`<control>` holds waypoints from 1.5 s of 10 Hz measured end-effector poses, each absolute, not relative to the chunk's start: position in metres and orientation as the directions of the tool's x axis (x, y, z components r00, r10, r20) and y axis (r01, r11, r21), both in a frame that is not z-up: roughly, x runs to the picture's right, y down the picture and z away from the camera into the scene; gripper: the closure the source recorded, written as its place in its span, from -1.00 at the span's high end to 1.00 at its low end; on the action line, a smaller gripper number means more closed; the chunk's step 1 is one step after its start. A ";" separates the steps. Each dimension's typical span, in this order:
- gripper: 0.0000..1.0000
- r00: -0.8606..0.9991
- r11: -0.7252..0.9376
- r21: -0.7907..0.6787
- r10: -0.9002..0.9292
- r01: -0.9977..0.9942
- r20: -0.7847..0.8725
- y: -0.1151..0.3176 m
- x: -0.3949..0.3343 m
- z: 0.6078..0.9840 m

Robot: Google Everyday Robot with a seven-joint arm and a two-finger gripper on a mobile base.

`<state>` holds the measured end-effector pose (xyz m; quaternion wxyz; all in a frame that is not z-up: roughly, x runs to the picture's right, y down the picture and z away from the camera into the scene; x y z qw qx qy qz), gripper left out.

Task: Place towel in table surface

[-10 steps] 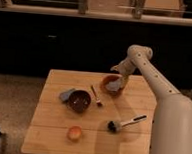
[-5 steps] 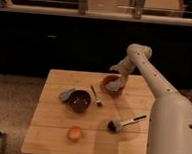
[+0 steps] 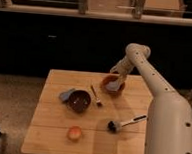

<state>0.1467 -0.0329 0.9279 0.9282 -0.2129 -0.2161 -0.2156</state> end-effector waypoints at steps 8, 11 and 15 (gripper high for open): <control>0.16 0.810 0.795 -0.344 -0.287 0.499 0.511 -0.016 0.144 0.946; 0.25 0.812 0.790 -0.362 -0.273 0.495 0.516 -0.008 0.144 0.952; 0.33 0.815 0.782 -0.387 -0.251 0.489 0.522 0.003 0.145 0.961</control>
